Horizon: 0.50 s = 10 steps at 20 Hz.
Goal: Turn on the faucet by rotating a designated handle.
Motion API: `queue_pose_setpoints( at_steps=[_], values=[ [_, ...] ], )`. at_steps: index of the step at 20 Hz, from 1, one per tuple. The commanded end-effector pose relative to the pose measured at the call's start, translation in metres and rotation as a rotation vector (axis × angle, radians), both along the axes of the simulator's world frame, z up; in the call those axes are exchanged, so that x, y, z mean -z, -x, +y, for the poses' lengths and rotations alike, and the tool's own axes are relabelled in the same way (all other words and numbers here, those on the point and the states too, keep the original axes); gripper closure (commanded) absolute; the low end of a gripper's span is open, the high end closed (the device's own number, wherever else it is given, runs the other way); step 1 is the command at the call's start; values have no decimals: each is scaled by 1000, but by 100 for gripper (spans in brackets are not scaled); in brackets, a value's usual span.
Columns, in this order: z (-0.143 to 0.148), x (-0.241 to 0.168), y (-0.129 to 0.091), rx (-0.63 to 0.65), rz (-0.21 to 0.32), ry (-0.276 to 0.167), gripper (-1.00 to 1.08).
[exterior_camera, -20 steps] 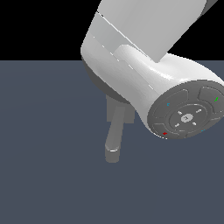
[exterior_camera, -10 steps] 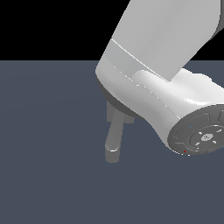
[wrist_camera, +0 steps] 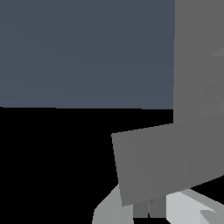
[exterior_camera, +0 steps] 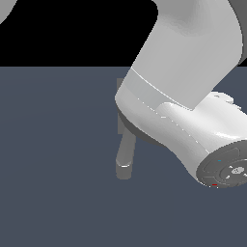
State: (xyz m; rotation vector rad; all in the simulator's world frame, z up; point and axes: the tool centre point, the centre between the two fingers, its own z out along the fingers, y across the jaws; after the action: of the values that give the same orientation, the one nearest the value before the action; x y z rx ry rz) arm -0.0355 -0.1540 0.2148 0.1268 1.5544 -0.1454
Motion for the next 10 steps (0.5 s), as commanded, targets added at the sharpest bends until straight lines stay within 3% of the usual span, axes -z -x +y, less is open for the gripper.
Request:
queue_pose_setpoints(
  at_steps=[1, 10],
  values=[
    [1, 12, -1, -10, 9, 0, 108],
    [-8, 42, -1, -12, 14, 3, 108]
  ],
)
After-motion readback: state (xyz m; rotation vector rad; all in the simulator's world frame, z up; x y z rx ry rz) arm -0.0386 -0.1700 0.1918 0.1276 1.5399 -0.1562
